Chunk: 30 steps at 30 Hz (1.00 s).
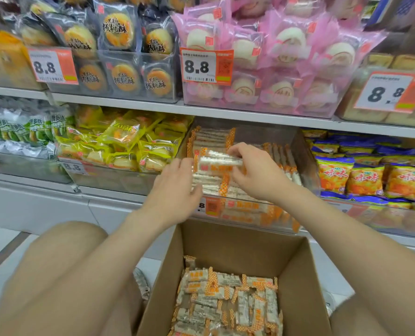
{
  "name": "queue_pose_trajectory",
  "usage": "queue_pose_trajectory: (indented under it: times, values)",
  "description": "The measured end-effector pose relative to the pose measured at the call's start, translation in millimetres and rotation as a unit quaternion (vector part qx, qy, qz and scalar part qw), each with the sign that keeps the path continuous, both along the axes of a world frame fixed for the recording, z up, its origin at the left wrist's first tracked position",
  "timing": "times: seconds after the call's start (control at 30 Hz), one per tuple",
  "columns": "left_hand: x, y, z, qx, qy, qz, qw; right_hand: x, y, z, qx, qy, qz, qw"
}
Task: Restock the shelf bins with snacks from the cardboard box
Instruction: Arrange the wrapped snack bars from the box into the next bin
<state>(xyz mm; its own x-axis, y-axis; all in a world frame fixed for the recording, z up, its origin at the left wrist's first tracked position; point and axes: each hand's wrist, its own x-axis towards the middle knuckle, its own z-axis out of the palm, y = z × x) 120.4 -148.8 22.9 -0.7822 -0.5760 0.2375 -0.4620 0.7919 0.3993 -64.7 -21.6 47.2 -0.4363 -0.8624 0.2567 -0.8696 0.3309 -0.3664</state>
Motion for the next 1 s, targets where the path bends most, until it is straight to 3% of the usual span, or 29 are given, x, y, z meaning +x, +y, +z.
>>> queue_pose_trajectory:
  times: [0.17, 0.33, 0.47, 0.77, 0.9, 1.0]
  values:
    - [-13, 20, -18, -0.122, -0.116, 0.023, 0.985, -13, -43, -24, 0.022, 0.031, -0.009, 0.999]
    - [-13, 21, -21, -0.142, -0.163, 0.011, 0.976, -1, -69, -36, -0.029, 0.039, -0.092, 0.995]
    - [-13, 25, -21, -0.138, -0.153, 0.006, 0.979, 5, -76, -39, 0.022, 0.060, -0.073, 0.995]
    - [-11, 24, -23, -0.132, -0.134, 0.008, 0.982, 9, -73, -39, -0.039, 0.007, -0.097, 0.995]
    - [-9, 22, -22, -0.113, -0.109, 0.008, 0.988, 10, -58, -28, -0.050, 0.043, -0.138, 0.988]
    - [-2, 23, -21, -0.133, -0.036, 0.004, 0.990, 23, -37, -15, -0.083, 0.066, -0.126, 0.986]
